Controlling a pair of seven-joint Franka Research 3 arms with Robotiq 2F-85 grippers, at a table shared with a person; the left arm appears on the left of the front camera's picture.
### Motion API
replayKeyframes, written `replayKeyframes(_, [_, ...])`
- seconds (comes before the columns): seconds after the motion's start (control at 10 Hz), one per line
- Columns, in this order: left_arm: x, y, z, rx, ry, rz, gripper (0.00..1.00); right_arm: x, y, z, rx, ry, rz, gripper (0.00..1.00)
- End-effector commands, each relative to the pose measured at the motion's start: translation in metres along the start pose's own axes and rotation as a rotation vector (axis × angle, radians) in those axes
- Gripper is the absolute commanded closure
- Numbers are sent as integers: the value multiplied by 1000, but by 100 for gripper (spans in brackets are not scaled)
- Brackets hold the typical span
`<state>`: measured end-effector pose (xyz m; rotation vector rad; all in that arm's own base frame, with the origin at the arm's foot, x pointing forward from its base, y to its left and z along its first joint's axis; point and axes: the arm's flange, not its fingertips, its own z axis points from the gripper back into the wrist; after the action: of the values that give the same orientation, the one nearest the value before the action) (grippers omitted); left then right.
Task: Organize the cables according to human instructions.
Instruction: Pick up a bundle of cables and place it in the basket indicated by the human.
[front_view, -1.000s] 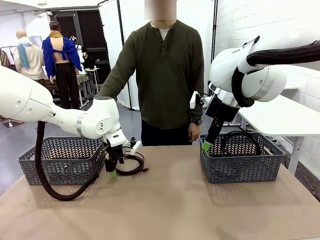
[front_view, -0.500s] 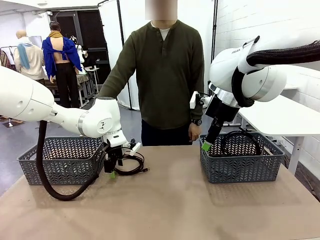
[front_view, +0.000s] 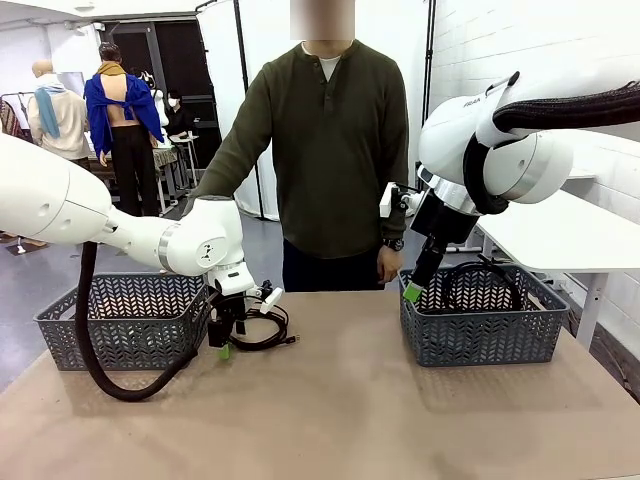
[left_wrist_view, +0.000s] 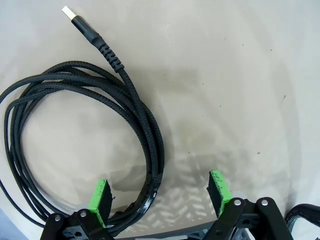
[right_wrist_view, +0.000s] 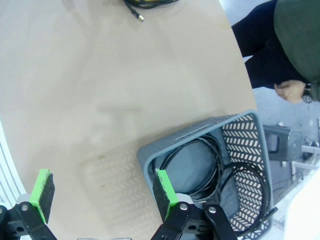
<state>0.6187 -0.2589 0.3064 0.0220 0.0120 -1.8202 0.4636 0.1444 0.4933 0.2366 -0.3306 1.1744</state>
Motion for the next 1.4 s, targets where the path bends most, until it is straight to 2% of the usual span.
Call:
replayKeyframes(0.0, [-3, 5, 2, -14, 13, -27, 19, 0, 1, 0, -1, 1, -5, 0])
replayKeyframes(0.4, [-1, 7, 4, -17, 3, -12, 95, 0, 1, 0, -1, 1, -5, 0])
replayKeyframes(0.5, [0, 7, 4, -16, 4, -11, 100, 0, 1, 0, -1, 1, -5, 0])
replayKeyframes(1.0, [6, 5, 13, -9, -3, -22, 100, 0, 1, 0, -1, 1, -5, 0])
replayKeyframes(1.3, [16, 2, 35, 51, -42, -36, 100, 0, 1, 0, -1, 1, -5, 0])
